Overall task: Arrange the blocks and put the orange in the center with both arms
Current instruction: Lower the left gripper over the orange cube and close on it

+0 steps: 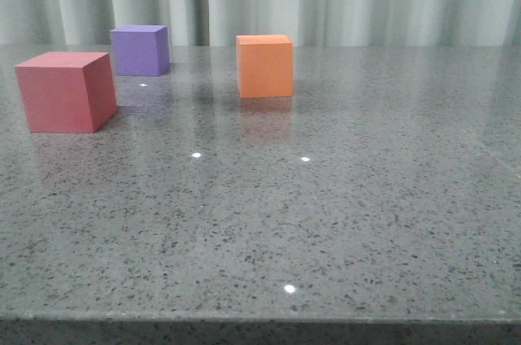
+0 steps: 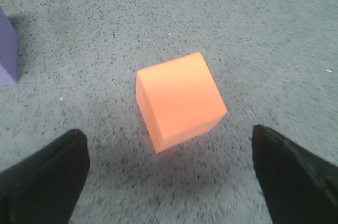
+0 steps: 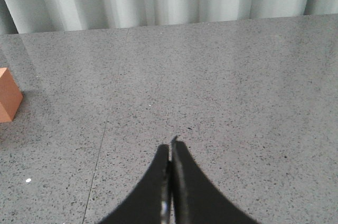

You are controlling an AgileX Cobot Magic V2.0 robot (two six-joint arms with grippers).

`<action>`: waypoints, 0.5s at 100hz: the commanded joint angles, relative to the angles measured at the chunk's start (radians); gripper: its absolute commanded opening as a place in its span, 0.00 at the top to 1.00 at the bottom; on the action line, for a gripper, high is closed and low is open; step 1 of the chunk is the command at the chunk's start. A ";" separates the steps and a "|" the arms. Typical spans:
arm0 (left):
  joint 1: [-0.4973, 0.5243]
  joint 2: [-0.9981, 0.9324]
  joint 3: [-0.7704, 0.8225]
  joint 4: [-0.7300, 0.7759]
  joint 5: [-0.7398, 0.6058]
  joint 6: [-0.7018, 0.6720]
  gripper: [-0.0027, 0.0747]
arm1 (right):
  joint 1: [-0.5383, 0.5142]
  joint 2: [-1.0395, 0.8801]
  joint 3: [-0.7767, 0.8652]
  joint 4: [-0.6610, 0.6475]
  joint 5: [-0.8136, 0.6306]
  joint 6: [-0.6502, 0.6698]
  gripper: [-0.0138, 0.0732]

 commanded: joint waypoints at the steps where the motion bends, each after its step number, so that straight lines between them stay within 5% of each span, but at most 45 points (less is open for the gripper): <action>1: -0.027 0.010 -0.102 0.092 -0.015 -0.077 0.19 | -0.004 -0.001 -0.023 -0.018 -0.080 -0.002 0.92; 50: -0.055 0.158 -0.251 0.205 0.017 -0.202 0.19 | -0.004 -0.001 -0.023 -0.018 -0.080 -0.002 0.92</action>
